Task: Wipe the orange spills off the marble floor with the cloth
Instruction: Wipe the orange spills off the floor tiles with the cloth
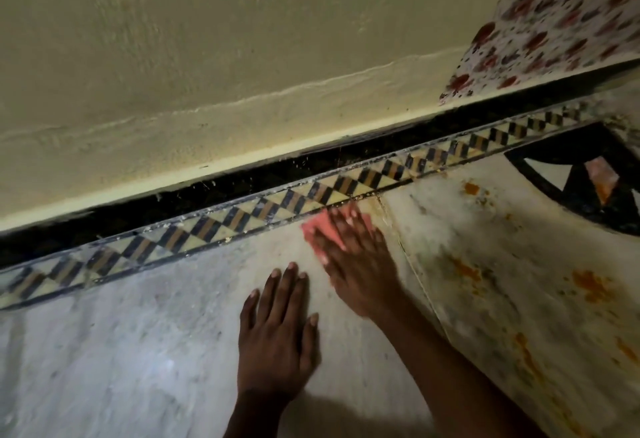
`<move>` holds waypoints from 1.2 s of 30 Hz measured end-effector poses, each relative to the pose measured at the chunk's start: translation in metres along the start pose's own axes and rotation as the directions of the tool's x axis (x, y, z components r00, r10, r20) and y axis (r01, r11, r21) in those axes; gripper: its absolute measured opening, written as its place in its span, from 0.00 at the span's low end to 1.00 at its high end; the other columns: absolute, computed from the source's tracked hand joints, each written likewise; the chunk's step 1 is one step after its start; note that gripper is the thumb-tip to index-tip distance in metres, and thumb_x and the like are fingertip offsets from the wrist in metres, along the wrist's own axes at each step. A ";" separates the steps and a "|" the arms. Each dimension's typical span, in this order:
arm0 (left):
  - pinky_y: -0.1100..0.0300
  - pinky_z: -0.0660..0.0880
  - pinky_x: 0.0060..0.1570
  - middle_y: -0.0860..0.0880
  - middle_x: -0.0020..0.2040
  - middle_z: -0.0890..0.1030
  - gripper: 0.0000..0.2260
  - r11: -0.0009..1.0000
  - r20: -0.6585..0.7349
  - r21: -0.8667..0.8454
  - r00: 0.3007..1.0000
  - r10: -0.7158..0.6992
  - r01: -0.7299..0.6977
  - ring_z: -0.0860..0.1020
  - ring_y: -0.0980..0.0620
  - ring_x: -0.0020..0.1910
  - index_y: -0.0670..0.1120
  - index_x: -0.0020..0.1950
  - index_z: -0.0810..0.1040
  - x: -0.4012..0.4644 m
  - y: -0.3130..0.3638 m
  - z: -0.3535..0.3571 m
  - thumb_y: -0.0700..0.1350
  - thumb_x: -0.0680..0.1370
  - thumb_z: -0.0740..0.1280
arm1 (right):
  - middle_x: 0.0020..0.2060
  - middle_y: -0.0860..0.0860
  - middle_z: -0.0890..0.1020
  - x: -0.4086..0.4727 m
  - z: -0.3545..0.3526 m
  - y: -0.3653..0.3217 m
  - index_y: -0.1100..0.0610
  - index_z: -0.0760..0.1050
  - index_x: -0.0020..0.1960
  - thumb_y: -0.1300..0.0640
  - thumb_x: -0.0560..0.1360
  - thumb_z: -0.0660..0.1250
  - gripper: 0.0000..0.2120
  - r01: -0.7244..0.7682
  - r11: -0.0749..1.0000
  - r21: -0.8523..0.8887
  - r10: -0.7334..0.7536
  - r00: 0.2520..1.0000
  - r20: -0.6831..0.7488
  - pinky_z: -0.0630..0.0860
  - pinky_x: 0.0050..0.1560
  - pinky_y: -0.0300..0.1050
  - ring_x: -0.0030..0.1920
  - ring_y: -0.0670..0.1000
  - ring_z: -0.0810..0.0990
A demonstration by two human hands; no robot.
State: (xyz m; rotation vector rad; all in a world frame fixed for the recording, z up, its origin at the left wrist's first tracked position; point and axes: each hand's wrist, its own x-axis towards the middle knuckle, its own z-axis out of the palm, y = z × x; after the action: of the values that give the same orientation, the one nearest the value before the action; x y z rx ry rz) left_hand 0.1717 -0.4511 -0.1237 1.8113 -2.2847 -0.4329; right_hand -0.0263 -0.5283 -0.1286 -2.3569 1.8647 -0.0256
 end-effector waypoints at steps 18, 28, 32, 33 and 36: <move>0.44 0.52 0.83 0.53 0.87 0.52 0.29 1.000 0.060 0.018 0.998 0.005 -0.006 0.47 0.52 0.86 0.54 0.86 0.54 0.001 -0.002 0.000 0.59 0.85 0.51 | 0.87 0.50 0.46 -0.019 -0.007 0.019 0.35 0.43 0.85 0.40 0.85 0.42 0.29 -0.280 0.959 0.054 0.277 0.959 0.056 0.54 0.82 0.68 0.86 0.62 0.44; 0.44 0.55 0.82 0.54 0.87 0.53 0.29 1.000 0.047 0.008 0.999 -0.001 0.000 0.49 0.53 0.86 0.55 0.86 0.57 0.001 -0.003 0.000 0.59 0.85 0.52 | 0.86 0.52 0.37 0.063 -0.008 -0.005 0.44 0.36 0.86 0.36 0.84 0.42 0.34 -0.285 0.949 0.132 0.283 0.959 0.030 0.43 0.84 0.66 0.85 0.62 0.34; 0.42 0.55 0.82 0.53 0.87 0.54 0.29 1.000 0.048 0.023 0.999 -0.003 0.001 0.50 0.52 0.86 0.54 0.86 0.57 0.001 -0.001 0.000 0.59 0.85 0.52 | 0.87 0.49 0.45 -0.023 -0.007 0.003 0.36 0.39 0.85 0.35 0.84 0.42 0.31 -0.215 0.969 0.120 0.208 0.975 0.073 0.46 0.84 0.65 0.86 0.59 0.43; 0.43 0.55 0.82 0.53 0.87 0.55 0.29 1.000 0.047 0.028 0.999 0.002 -0.003 0.51 0.52 0.86 0.53 0.86 0.57 0.002 -0.002 0.001 0.59 0.85 0.52 | 0.87 0.50 0.47 -0.022 -0.007 0.023 0.35 0.40 0.84 0.35 0.83 0.41 0.31 -0.333 0.938 0.093 0.328 0.942 0.062 0.47 0.83 0.67 0.86 0.60 0.45; 0.43 0.55 0.82 0.53 0.87 0.55 0.29 0.999 0.035 0.036 0.999 0.007 -0.009 0.51 0.52 0.86 0.53 0.86 0.57 0.001 -0.001 0.002 0.58 0.84 0.53 | 0.87 0.53 0.42 0.026 -0.018 0.079 0.40 0.39 0.86 0.34 0.84 0.41 0.32 -0.679 0.716 0.164 0.678 0.732 0.070 0.43 0.83 0.70 0.86 0.61 0.40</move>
State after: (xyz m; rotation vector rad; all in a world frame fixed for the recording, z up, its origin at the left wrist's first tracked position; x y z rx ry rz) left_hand 0.1713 -0.4523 -0.1261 1.8248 -2.3369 -0.4286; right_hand -0.0987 -0.5728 -0.1216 -1.4227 2.4849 -0.1055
